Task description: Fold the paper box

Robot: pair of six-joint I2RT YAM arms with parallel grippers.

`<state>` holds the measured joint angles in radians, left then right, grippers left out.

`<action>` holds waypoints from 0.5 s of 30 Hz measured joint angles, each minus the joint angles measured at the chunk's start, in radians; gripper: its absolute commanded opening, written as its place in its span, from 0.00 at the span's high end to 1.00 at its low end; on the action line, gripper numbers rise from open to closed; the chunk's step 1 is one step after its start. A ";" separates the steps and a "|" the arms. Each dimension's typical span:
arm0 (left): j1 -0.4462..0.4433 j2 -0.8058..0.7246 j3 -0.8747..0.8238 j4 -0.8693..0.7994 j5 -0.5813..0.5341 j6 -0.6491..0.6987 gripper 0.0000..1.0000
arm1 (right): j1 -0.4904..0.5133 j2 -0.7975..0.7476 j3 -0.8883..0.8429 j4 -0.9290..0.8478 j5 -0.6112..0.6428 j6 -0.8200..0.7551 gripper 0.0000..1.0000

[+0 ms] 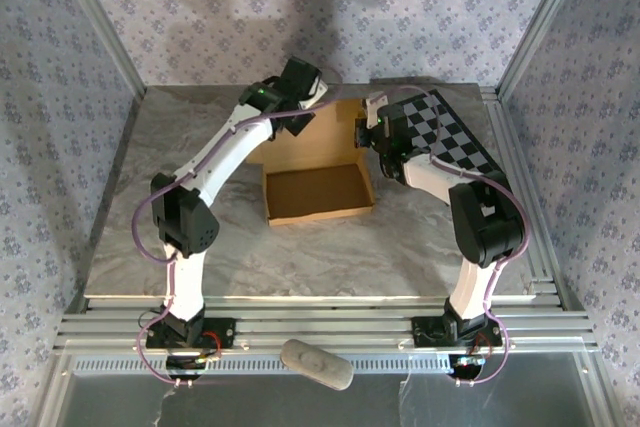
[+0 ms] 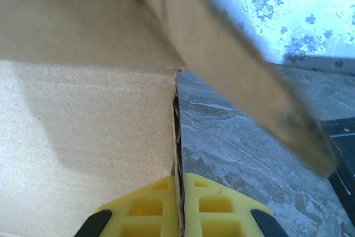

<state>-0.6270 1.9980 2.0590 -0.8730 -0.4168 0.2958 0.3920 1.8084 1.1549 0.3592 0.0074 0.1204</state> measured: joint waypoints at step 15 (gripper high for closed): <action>-0.029 -0.092 -0.227 0.318 -0.119 0.172 1.00 | 0.025 -0.253 0.114 -0.484 0.045 0.394 0.37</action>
<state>-0.6559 1.9060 1.8324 -0.5549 -0.5362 0.4679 0.4168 1.5555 1.2690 -0.1249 0.0525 0.5144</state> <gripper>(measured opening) 0.046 0.591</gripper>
